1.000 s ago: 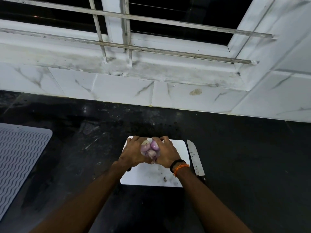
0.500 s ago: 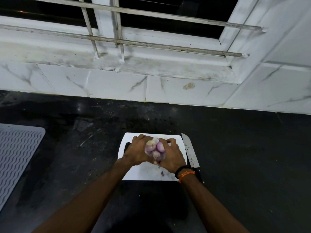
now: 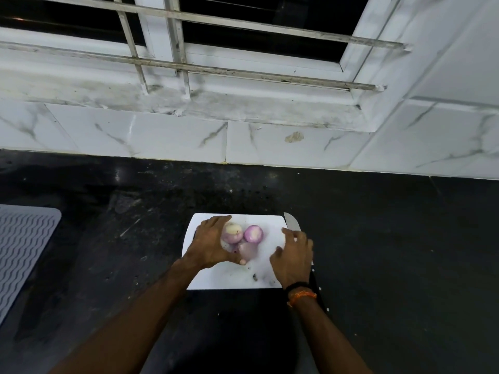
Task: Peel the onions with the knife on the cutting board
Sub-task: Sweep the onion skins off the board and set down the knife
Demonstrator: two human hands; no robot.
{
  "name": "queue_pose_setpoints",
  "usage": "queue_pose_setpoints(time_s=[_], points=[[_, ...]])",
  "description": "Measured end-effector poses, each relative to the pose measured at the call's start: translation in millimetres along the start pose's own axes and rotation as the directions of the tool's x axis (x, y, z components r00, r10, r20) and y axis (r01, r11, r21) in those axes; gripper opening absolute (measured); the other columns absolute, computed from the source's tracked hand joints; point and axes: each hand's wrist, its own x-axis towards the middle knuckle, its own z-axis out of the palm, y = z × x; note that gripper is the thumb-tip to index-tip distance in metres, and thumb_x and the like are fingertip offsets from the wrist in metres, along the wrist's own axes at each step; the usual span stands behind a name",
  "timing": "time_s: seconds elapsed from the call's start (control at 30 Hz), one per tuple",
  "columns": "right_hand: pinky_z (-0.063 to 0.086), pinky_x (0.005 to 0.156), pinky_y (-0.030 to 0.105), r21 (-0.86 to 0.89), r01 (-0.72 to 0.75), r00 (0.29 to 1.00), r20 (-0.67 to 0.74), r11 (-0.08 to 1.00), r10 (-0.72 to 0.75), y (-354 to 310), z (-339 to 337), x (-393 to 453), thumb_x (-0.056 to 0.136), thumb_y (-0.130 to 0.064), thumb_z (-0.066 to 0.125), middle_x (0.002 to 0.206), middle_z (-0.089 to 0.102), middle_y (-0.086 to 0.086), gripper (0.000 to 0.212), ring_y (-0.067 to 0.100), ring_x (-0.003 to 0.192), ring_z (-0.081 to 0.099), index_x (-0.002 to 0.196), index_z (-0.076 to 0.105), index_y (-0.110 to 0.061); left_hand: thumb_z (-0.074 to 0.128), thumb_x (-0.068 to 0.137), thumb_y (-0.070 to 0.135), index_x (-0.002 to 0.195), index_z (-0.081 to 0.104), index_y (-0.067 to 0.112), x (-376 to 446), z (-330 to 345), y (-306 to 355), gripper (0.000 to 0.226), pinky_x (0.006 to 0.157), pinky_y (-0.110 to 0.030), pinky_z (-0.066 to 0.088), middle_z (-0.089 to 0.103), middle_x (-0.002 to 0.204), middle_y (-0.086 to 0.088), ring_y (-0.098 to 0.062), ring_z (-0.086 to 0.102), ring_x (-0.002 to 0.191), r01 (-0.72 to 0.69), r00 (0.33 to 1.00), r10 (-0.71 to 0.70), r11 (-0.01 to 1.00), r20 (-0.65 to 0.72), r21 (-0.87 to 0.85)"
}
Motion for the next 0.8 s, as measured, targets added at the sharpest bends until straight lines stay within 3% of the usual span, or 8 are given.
queue_pose_setpoints(time_s=[0.1, 0.2, 0.3, 0.47, 0.8], points=[[0.038, 0.092, 0.045, -0.126, -0.159, 0.986, -0.074, 0.979, 0.151, 21.8, 0.2, -8.9, 0.074, -0.017, 0.066, 0.129, 0.051, 0.007, 0.059, 0.031, 0.115, 0.044, 0.132, 0.056, -0.021, 0.092, 0.038, 0.066, 0.155, 0.027, 0.022, -6.8, 1.3, -4.8, 0.141, 0.12, -0.036, 0.018, 0.031, 0.159, 0.0, -0.022, 0.025, 0.146, -0.022, 0.999, 0.02, 0.998, 0.029, 0.064], [0.036, 0.099, 0.05, -0.217, -0.26, 0.965, -0.025, 0.941, 0.261, 40.9, -1.1, -15.0, 0.078, -0.02, 0.063, 0.135, 0.048, 0.009, 0.064, 0.033, 0.124, 0.041, 0.14, 0.047, -0.022, 0.094, 0.041, 0.063, 0.159, 0.014, 0.019, -11.0, 5.0, -10.6, 0.148, 0.123, -0.037, 0.01, 0.019, 0.164, -0.003, -0.025, 0.013, 0.151, -0.037, 0.998, 0.033, 0.995, 0.05, 0.096], [0.037, 0.103, 0.053, -0.157, -0.356, 0.933, 0.002, 0.921, 0.36, 54.1, -0.9, -17.9, 0.086, -0.022, 0.06, 0.139, 0.047, 0.011, 0.059, 0.033, 0.128, 0.042, 0.143, 0.043, -0.02, 0.095, 0.043, 0.058, 0.159, 0.009, 0.016, -10.7, 7.8, -14.1, 0.151, 0.123, -0.036, 0.007, 0.015, 0.166, -0.006, -0.026, 0.008, 0.153, -0.028, 0.998, 0.023, 0.994, 0.052, 0.109], [0.045, 0.092, 0.045, -0.092, -0.32, 0.947, -0.055, 0.943, 0.316, 63.9, 2.7, -25.1, 0.093, -0.02, 0.055, 0.121, 0.058, 0.01, 0.027, 0.03, 0.111, 0.053, 0.119, 0.063, -0.014, 0.096, 0.046, 0.054, 0.159, 0.009, 0.013, -10.9, 11.2, -19.1, 0.148, 0.123, -0.036, 0.007, 0.014, 0.166, -0.007, -0.026, 0.007, 0.154, -0.035, 0.999, 0.032, 0.994, 0.026, 0.105], [0.049, 0.092, 0.042, -0.091, -0.308, 0.951, -0.061, 0.947, 0.304, 66.1, 0.6, -26.5, 0.095, -0.021, 0.056, 0.121, 0.058, 0.012, 0.03, 0.029, 0.11, 0.055, 0.122, 0.062, -0.01, 0.095, 0.051, 0.052, 0.159, 0.009, 0.015, -15.9, 17.4, -26.8, 0.143, 0.123, -0.037, 0.007, 0.011, 0.167, -0.005, -0.023, 0.002, 0.154, -0.027, 1.0, 0.026, 0.994, 0.007, 0.102]])
